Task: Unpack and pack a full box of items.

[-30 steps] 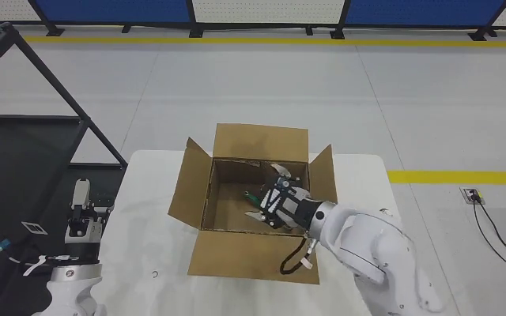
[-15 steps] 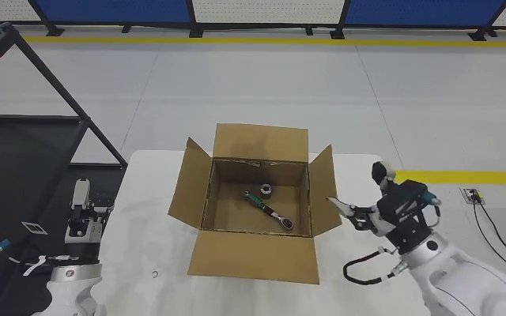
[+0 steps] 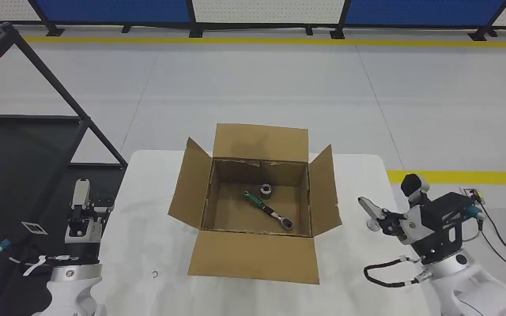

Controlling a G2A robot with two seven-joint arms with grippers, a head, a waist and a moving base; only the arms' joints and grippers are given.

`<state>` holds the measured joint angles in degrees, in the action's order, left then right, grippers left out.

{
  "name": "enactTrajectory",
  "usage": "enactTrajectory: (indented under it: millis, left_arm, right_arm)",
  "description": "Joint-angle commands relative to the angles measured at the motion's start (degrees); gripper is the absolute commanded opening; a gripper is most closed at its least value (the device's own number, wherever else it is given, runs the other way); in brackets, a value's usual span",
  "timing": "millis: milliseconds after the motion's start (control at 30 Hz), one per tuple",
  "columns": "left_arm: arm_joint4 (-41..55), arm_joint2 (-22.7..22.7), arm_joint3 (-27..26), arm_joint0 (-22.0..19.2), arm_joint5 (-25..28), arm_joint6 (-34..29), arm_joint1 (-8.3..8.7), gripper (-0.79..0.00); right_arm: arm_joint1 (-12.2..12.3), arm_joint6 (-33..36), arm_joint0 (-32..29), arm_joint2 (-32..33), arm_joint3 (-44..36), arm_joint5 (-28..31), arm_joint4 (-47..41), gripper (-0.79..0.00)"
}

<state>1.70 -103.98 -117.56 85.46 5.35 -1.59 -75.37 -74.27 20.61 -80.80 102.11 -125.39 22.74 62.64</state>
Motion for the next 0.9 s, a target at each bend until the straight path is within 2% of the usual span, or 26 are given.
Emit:
enactTrajectory:
  millis: [0,233,500,733,867]
  left_arm:
    - [0.0,0.0,0.0,0.0,0.0,0.0,0.00,0.000]
    - [0.0,0.0,0.0,0.0,0.0,0.0,0.00,0.000]
    - [0.0,0.0,0.0,0.0,0.0,0.0,0.00,0.000]
    - [0.0,0.0,0.0,0.0,0.0,0.0,0.00,0.000]
    - [0.0,0.0,0.0,0.0,0.0,0.0,0.00,0.000]
  right_arm:
    - [0.0,0.0,0.0,0.0,0.0,0.0,0.0,0.000]
    - [0.2,-0.1,1.1,-1.2,4.1,-2.6,4.2,0.000]
    - [1.1,0.7,1.6,1.9,11.3,-5.3,14.0,0.000]
    - [1.9,4.8,4.4,2.5,20.2,-1.7,14.0,0.000]
    - [2.4,7.6,6.8,2.8,26.0,1.5,11.0,0.000]
